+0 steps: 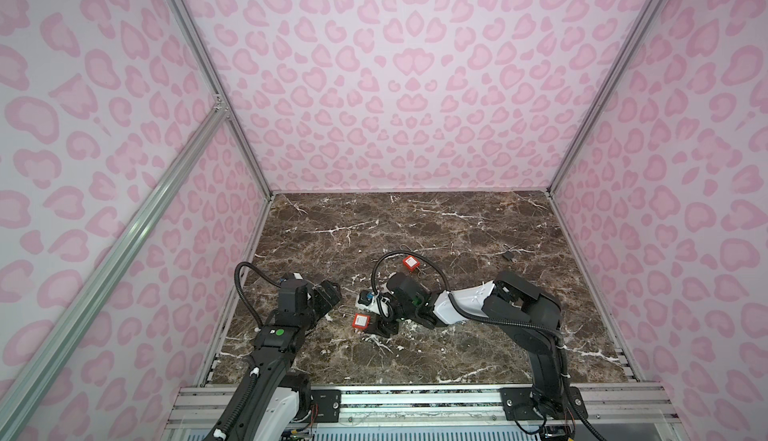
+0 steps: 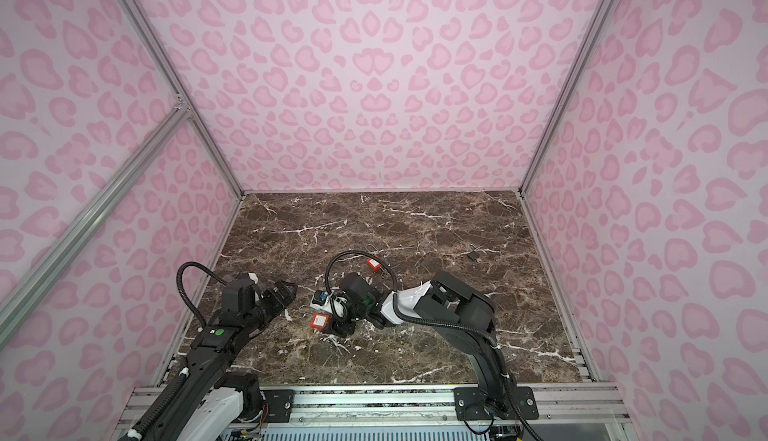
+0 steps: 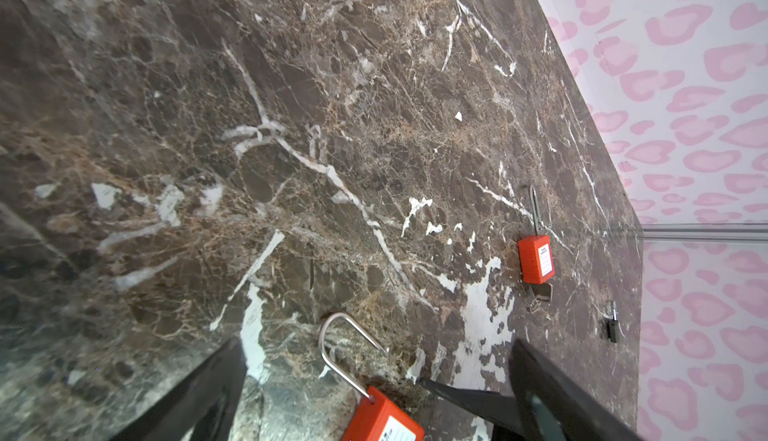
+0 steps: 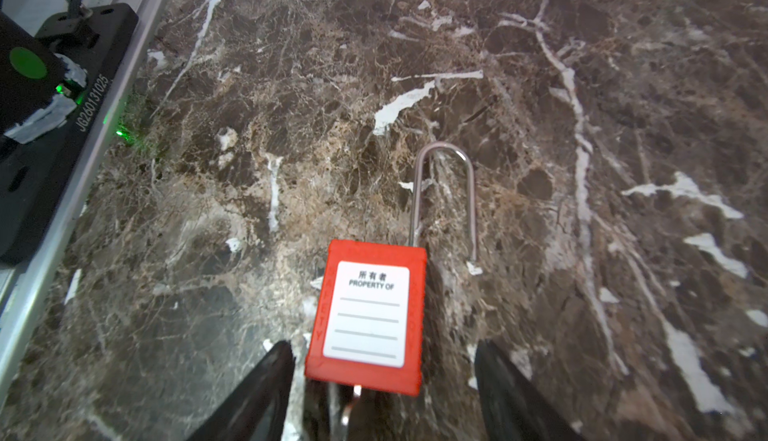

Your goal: Lock with the key

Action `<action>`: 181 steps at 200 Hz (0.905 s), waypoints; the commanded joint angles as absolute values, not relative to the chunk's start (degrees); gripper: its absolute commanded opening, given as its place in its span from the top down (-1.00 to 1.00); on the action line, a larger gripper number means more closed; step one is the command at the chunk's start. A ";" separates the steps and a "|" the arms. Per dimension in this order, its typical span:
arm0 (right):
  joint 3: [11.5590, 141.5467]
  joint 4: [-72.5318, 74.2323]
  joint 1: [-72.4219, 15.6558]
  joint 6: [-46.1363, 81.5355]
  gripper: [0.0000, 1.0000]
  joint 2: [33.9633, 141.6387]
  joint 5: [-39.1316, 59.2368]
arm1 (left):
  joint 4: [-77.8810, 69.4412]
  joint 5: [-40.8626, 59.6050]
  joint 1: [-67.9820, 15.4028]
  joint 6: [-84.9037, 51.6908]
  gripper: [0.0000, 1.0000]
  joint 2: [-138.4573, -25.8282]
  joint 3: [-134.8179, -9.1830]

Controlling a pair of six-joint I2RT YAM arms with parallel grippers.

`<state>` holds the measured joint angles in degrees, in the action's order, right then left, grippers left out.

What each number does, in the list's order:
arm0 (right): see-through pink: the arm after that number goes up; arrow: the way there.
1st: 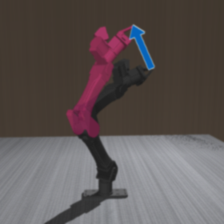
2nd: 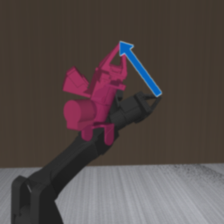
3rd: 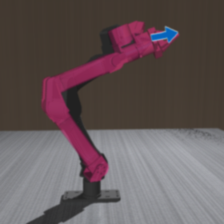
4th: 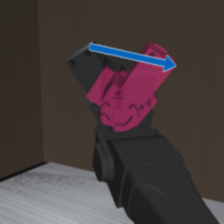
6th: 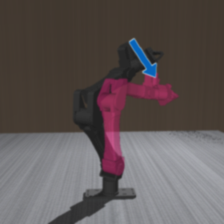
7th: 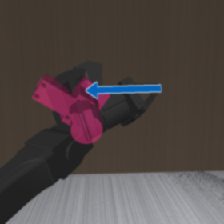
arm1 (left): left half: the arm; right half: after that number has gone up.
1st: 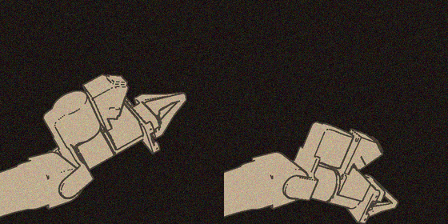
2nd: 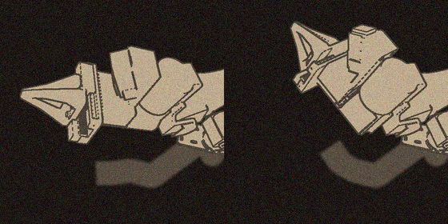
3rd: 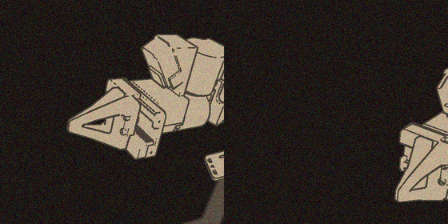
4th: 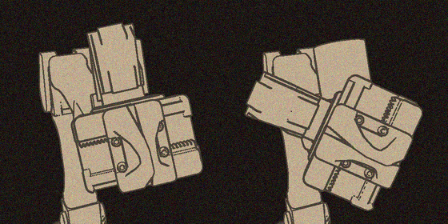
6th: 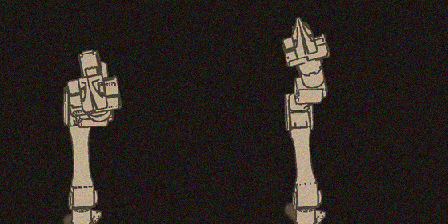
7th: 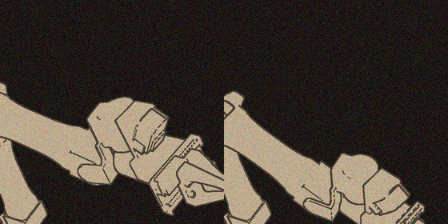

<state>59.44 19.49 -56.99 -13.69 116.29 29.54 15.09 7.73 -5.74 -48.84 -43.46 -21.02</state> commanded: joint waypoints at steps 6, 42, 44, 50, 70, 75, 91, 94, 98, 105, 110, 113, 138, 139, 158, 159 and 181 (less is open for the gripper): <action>60.07 19.45 -57.13 -13.96 -0.23 117.51 29.27 | 15.82 8.81 -5.88 -49.97 -0.98 -42.88 -20.69; 60.48 19.86 -57.13 -14.61 -0.05 117.94 29.27 | 16.09 9.55 -5.98 -50.44 -0.93 -42.29 -20.45; 60.47 19.82 -57.22 -14.62 -0.03 117.99 29.31 | 16.15 9.62 -5.98 -50.45 -0.93 -42.28 -20.43; 60.50 19.91 -57.28 -14.78 0.00 118.00 29.19 | 16.15 9.82 -5.92 -50.56 -0.92 -42.28 -20.35; 60.74 19.78 -57.29 -15.37 0.02 118.30 29.51 | 16.08 10.68 -5.99 -50.97 -0.88 -42.36 -20.12; 60.82 19.85 -57.27 -15.40 0.02 118.30 29.47 | 16.08 10.93 -6.06 -50.98 -0.87 -42.36 -20.03; 60.78 20.07 -57.27 -15.70 0.02 118.45 29.77 | 16.12 11.66 -6.06 -50.99 -0.83 -42.36 -20.11; 60.82 20.11 -57.30 -15.79 0.02 118.47 29.87 | 16.17 11.76 -6.02 -50.99 -0.82 -42.36 -20.08; 60.86 20.11 -57.30 -15.82 0.02 118.48 30.09 | 16.19 11.92 -6.06 -51.03 -0.82 -42.36 -20.05; 60.97 20.12 -57.24 -15.92 0.03 118.48 30.28 | 16.24 12.20 -6.06 -51.09 -0.81 -42.28 -20.17; 61.03 20.14 -57.27 -15.95 0.05 118.56 30.34 | 16.37 12.38 -6.03 -51.03 -0.81 -42.28 -20.23; 61.01 20.13 -57.29 -15.94 0.07 118.56 30.40 | 16.41 12.51 -6.07 -51.04 -0.81 -42.28 -20.22; 60.98 20.21 -57.27 -16.27 0.27 118.43 30.24 | 16.73 13.46 -6.09 -51.13 -0.73 -42.01 -20.38; 60.94 20.17 -57.29 -16.31 0.28 118.41 30.24 | 16.76 13.50 -6.12 -51.19 -0.73 -41.97 -20.38; 60.09 21.18 -57.11 -16.17 0.38 117.25 29.78 | 16.54 14.85 -6.14 -51.66 -0.66 -41.84 -20.33; 59.97 21.31 -57.07 -16.08 0.38 117.20 29.74 | 16.49 14.94 -6.15 -51.72 -0.66 -41.84 -20.32; 58.64 23.29 -56.03 -14.64 0.40 115.48 29.45 | 15.77 16.87 -6.15 -52.10 -0.61 -42.18 -20.73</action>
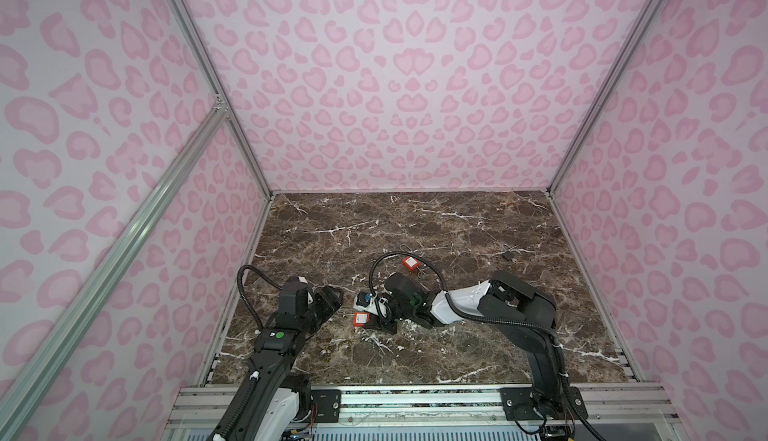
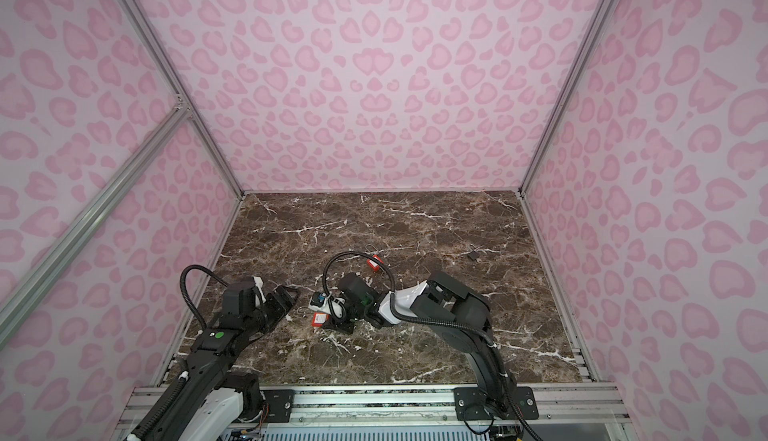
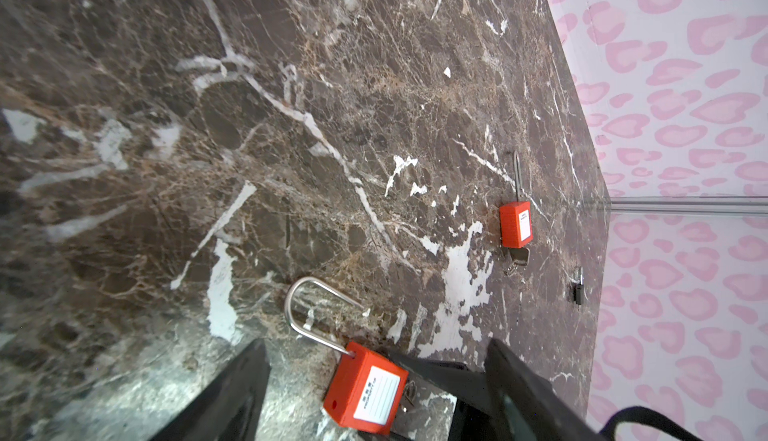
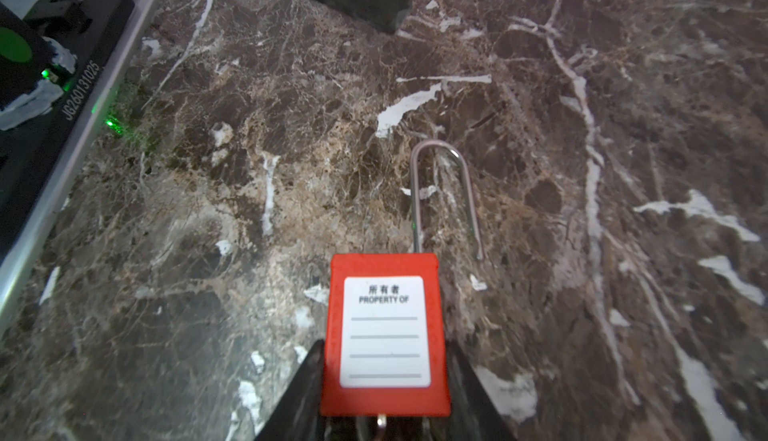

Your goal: Lock with the key

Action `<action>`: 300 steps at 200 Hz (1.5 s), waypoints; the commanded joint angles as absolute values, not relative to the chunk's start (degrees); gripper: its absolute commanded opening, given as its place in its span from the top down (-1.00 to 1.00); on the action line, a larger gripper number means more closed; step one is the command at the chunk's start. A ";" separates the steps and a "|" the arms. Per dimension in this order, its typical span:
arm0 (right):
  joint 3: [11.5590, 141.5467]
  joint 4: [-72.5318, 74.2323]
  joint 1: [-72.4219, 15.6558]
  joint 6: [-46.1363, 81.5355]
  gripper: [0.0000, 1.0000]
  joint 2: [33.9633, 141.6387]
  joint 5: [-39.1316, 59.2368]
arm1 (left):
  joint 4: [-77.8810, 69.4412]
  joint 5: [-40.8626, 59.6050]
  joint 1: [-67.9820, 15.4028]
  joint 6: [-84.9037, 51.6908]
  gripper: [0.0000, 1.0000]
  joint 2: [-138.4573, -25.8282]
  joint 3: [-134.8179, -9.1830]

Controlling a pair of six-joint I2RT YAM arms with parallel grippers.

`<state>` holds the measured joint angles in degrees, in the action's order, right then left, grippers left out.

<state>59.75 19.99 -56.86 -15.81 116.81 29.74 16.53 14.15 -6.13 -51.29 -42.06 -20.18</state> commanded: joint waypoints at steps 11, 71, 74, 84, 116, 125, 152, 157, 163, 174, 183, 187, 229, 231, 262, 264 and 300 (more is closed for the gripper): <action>57.91 24.62 -54.95 -13.22 0.40 114.61 29.52 | 14.99 18.10 -6.27 -52.04 -0.59 -42.69 -21.04; 55.88 28.70 -50.52 -8.83 0.40 108.79 28.22 | 5.60 21.84 -11.90 -50.02 -0.55 -47.16 -24.29; 55.82 28.74 -50.46 -8.73 0.40 108.47 28.21 | 5.11 21.92 -12.30 -49.95 -0.55 -47.52 -24.62; 55.95 28.70 -50.02 -8.46 0.41 107.52 28.13 | 3.75 22.23 -13.56 -49.54 -0.53 -48.76 -25.56; 55.66 28.81 -49.02 -7.82 0.41 104.75 28.80 | 1.62 19.21 -18.09 -47.39 -0.35 -50.79 -27.76; 55.63 28.98 -48.82 -7.49 0.41 104.00 29.15 | 0.21 18.85 -18.76 -47.61 -0.28 -50.72 -27.62; 54.94 30.55 -48.36 -5.40 0.41 102.53 30.20 | -2.65 19.00 -19.44 -48.59 -0.12 -51.39 -27.60; 54.83 31.08 -48.27 -4.88 0.41 102.32 30.43 | -2.97 19.07 -19.56 -48.71 -0.10 -51.57 -27.72; 54.61 31.70 -48.25 -4.37 0.41 102.17 30.62 | -3.10 19.03 -19.76 -48.72 -0.08 -51.77 -27.82; 54.25 33.13 -48.17 -3.17 0.41 101.88 31.08 | -3.09 19.19 -20.00 -48.68 -0.06 -52.28 -28.14; 53.99 34.38 -48.16 -2.54 0.41 101.87 31.50 | -3.07 19.50 -20.19 -48.64 -0.05 -52.81 -28.36; 53.92 34.80 -48.16 -2.27 0.41 101.89 31.70 | -3.12 19.67 -20.14 -48.61 -0.04 -53.02 -28.50; 54.18 36.17 -48.12 -0.98 0.41 102.31 32.63 | -3.62 19.89 -20.61 -48.97 0.13 -53.76 -28.82; 54.20 36.27 -48.13 -0.97 0.40 102.35 32.66 | -3.72 19.83 -20.58 -48.98 0.14 -53.78 -28.89; 54.13 37.08 -48.16 -0.44 0.41 102.35 33.33 | -4.15 19.69 -20.76 -49.31 0.22 -53.76 -29.04; 54.14 37.11 -48.16 -0.44 0.40 102.36 33.38 | -4.14 19.69 -20.75 -49.35 0.22 -53.78 -29.06; 54.18 37.18 -48.16 -0.27 0.40 102.48 33.57 | -4.46 19.78 -20.79 -49.49 0.39 -53.75 -29.28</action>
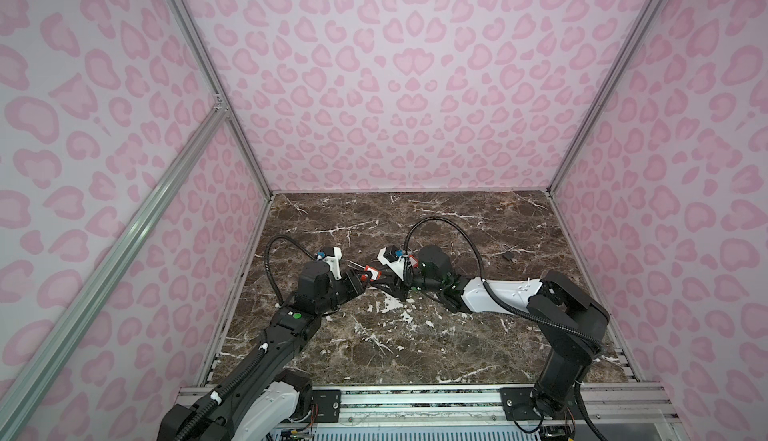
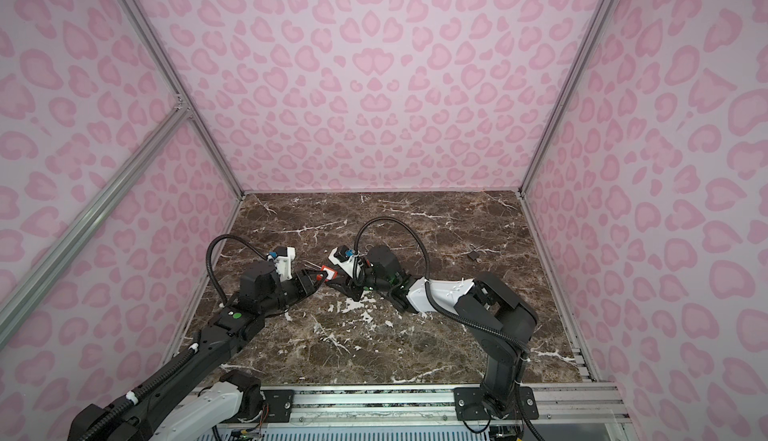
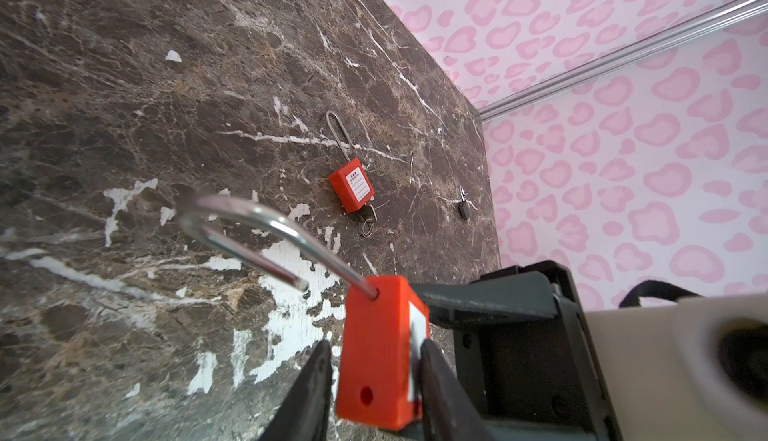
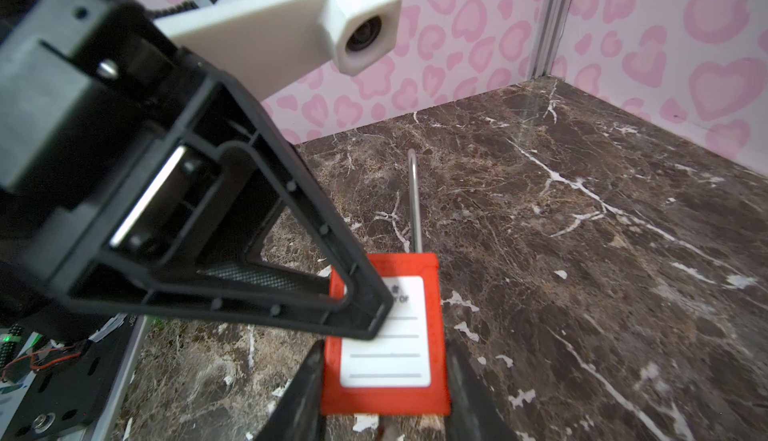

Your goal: Lock with the key

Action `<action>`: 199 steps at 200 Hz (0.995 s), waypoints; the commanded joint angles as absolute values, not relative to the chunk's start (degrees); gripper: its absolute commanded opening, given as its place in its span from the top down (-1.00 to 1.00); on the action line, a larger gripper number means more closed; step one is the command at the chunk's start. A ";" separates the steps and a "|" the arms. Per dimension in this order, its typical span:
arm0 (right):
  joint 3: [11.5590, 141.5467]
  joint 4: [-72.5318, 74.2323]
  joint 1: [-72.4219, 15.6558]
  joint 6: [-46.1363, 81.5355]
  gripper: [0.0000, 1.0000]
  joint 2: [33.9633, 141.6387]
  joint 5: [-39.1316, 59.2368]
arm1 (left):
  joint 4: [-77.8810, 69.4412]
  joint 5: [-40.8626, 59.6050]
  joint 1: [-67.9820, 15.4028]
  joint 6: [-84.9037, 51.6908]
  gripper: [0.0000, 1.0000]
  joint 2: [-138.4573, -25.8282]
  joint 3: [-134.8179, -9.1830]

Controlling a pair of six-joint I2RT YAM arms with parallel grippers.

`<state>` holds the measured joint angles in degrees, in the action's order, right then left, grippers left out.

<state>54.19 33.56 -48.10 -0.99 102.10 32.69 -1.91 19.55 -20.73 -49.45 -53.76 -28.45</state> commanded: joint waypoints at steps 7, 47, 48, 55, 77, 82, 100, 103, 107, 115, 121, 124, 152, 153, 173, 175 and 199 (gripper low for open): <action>54.22 37.30 -48.10 -0.21 0.39 102.49 33.57 | -4.48 19.78 -20.89 -49.53 0.43 -53.73 -29.43; 53.95 37.94 -48.12 0.09 0.24 102.38 32.53 | -4.29 19.42 -20.88 -49.32 0.67 -53.44 -29.78; 53.91 38.00 -48.14 0.09 0.24 102.39 32.48 | -4.25 19.42 -20.85 -49.31 0.68 -53.44 -29.79; 53.79 38.19 -48.08 0.28 0.16 102.18 32.21 | -4.27 19.42 -20.87 -49.31 0.73 -53.39 -29.77; 52.69 39.71 -47.84 1.09 -0.17 101.33 31.65 | -4.16 19.00 -20.86 -49.36 0.80 -53.02 -30.10; 52.40 40.21 -47.58 1.66 -0.23 101.05 31.68 | -4.21 18.83 -20.85 -49.38 0.81 -52.84 -30.25; 50.91 43.51 -46.20 5.13 -0.36 99.86 32.53 | -4.43 18.48 -20.86 -49.46 0.83 -52.33 -31.04; 50.62 44.34 -45.81 6.16 -0.37 99.64 32.72 | -4.47 18.46 -20.83 -49.40 0.83 -52.33 -31.30; 50.12 45.48 -45.33 7.48 -0.40 99.36 33.07 | -4.56 18.40 -20.85 -49.35 0.84 -52.30 -31.49; 49.38 48.32 -44.18 10.32 -0.43 98.82 33.82 | -4.99 18.21 -20.86 -49.38 0.86 -52.14 -32.04; 48.65 50.65 -43.36 13.25 -0.46 98.46 33.88 | -5.52 18.11 -20.84 -49.31 0.88 -52.20 -32.47; 48.33 51.76 -42.87 14.65 -0.47 98.25 33.73 | -5.72 18.11 -20.85 -49.33 0.89 -52.16 -32.68; 46.06 61.25 -37.63 29.48 -0.51 97.09 33.12 | -7.54 18.60 -20.90 -49.44 0.92 -53.11 -35.30; 46.01 61.65 -37.54 30.04 -0.50 97.06 33.17 | -7.64 18.66 -20.87 -49.42 0.92 -53.14 -35.40; 45.14 68.86 -34.16 40.39 -0.50 96.71 33.69 | -10.43 20.70 -20.83 -50.03 0.92 -54.86 -37.49; 45.12 69.27 -33.94 41.19 -0.50 96.62 33.74 | -10.47 20.91 -20.83 -50.17 0.92 -55.05 -37.70; 46.90 64.57 -32.45 49.74 -0.50 94.96 33.22 | -16.28 23.42 -20.85 -51.26 0.92 -57.64 -40.17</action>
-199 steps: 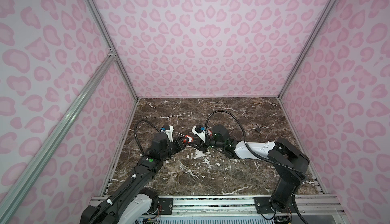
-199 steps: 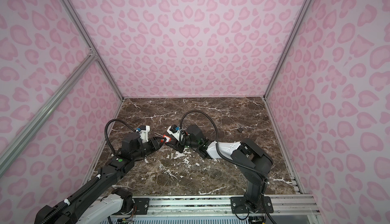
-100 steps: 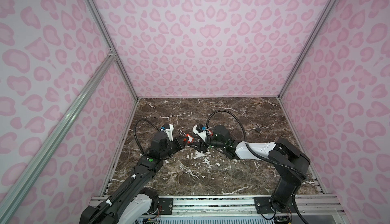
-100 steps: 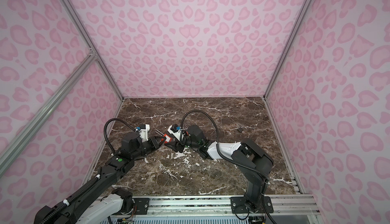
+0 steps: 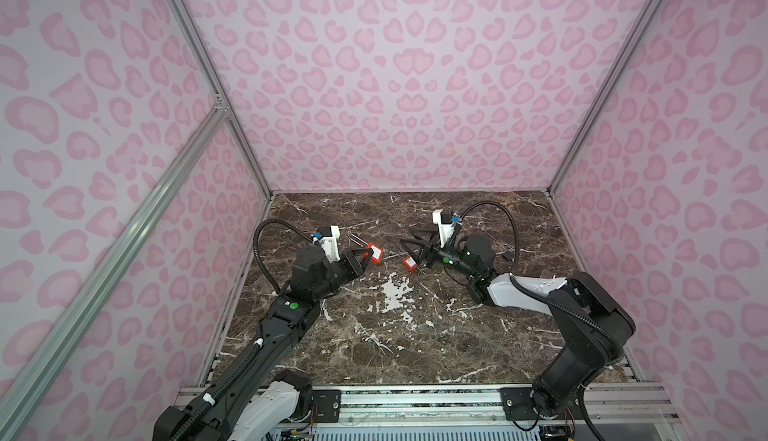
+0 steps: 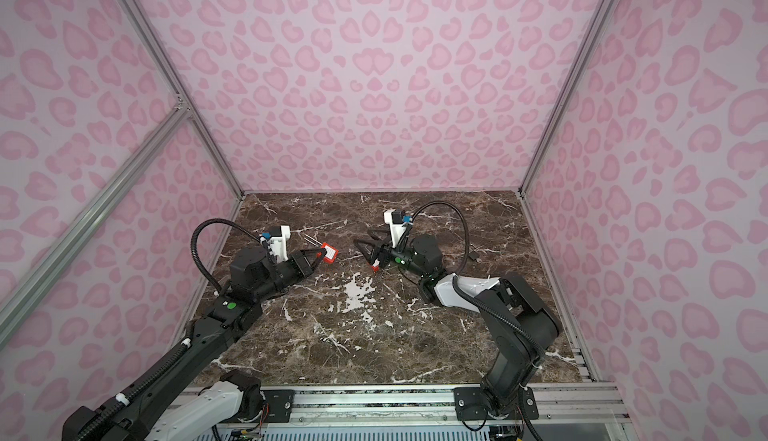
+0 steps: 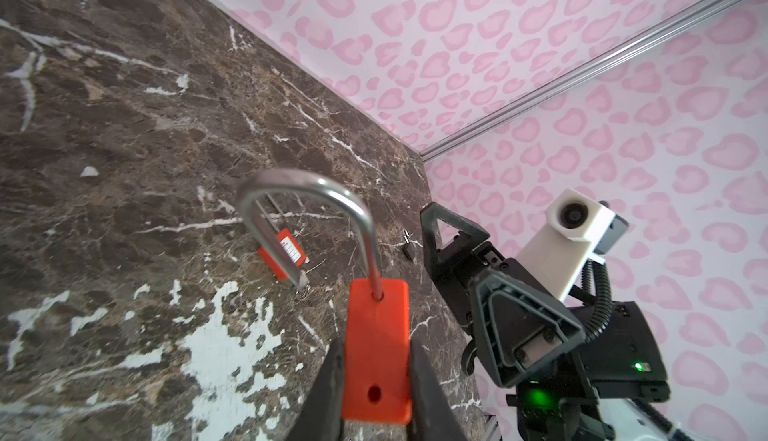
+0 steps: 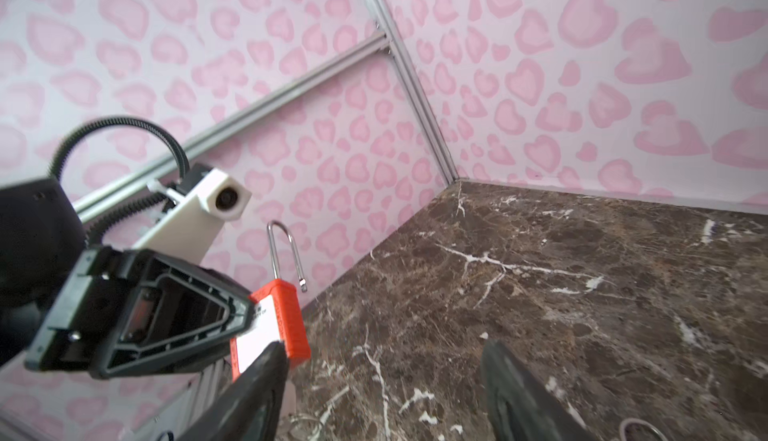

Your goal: Lock with the key

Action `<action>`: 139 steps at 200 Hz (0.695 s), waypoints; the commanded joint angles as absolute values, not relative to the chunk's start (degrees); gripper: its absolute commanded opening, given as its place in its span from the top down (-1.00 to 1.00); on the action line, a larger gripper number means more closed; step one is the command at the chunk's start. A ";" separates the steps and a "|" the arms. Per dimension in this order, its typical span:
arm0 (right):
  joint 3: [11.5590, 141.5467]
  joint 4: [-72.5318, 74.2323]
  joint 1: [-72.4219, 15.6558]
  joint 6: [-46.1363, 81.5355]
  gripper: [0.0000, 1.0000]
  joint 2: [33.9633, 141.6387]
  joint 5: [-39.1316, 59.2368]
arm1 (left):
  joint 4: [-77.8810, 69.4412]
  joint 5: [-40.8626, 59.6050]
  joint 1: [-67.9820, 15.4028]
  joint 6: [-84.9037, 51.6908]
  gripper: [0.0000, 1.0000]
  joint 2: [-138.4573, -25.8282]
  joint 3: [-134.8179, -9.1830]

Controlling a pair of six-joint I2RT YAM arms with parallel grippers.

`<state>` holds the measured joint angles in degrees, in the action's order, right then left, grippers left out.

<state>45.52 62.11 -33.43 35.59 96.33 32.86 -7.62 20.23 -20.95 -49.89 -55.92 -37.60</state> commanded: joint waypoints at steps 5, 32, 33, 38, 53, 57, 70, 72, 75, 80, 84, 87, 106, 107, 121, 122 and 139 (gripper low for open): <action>47.68 62.12 -32.24 50.88 -0.49 94.56 33.38 | -17.14 23.95 -20.85 -51.33 0.92 -58.29 -40.82; 50.41 54.78 -32.40 53.90 -0.51 92.52 34.98 | -23.52 25.88 -20.83 -53.40 0.92 -61.08 -43.42; 50.52 54.73 -32.37 54.06 -0.51 92.49 34.98 | -23.71 25.95 -20.83 -53.51 0.92 -61.21 -43.55; 50.67 54.70 -32.42 54.92 -0.51 92.25 35.11 | -24.56 26.16 -20.85 -53.88 0.92 -61.79 -44.11; 50.48 57.17 -32.41 59.02 -0.53 92.37 35.31 | -26.56 27.17 -20.83 -54.85 0.92 -63.76 -45.77; 50.32 58.77 -32.36 60.47 -0.53 92.72 35.47 | -27.26 27.63 -20.83 -55.33 0.92 -64.30 -46.14; 50.01 65.16 -32.48 65.25 -0.53 94.22 36.10 | -31.32 29.43 -20.83 -57.88 0.92 -66.43 -46.86; 49.99 66.06 -32.44 65.99 -0.53 94.46 36.12 | -31.98 29.66 -20.85 -58.26 0.92 -66.68 -46.78; 49.86 67.67 -32.43 66.88 -0.53 94.91 36.19 | -32.87 29.96 -20.83 -58.91 0.92 -67.13 -46.83; 49.80 70.25 -32.45 68.61 -0.52 95.72 36.33 | -34.30 30.41 -20.88 -59.74 0.92 -67.74 -46.91; 49.82 72.35 -32.43 69.77 -0.52 96.34 36.45 | -35.06 30.69 -20.83 -60.33 0.92 -68.18 -46.95; 49.81 73.87 -32.48 70.72 -0.51 96.79 36.52 | -35.63 31.01 -20.86 -60.63 0.92 -68.46 -47.06; 50.46 79.77 -32.61 75.07 -0.50 99.30 37.32 | -38.60 31.47 -20.92 -62.14 0.92 -69.76 -46.88; 50.50 79.96 -32.61 75.24 -0.50 99.40 37.38 | -38.85 31.47 -20.92 -62.23 0.92 -69.77 -46.82; 51.04 81.42 -32.99 76.47 -0.50 100.17 37.92 | -40.92 31.59 -20.93 -63.41 0.92 -70.30 -46.26; 51.05 81.49 -33.02 76.51 -0.50 100.23 37.95 | -40.98 31.57 -20.92 -63.48 0.92 -70.31 -46.24; 51.71 80.96 -33.53 76.64 -0.50 100.69 38.00 | -42.67 32.00 -21.01 -64.38 0.92 -70.74 -45.79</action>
<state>50.87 74.83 -32.88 73.01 99.81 36.45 -34.22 30.41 -20.99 -61.67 -70.19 -46.06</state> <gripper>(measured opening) 0.750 0.220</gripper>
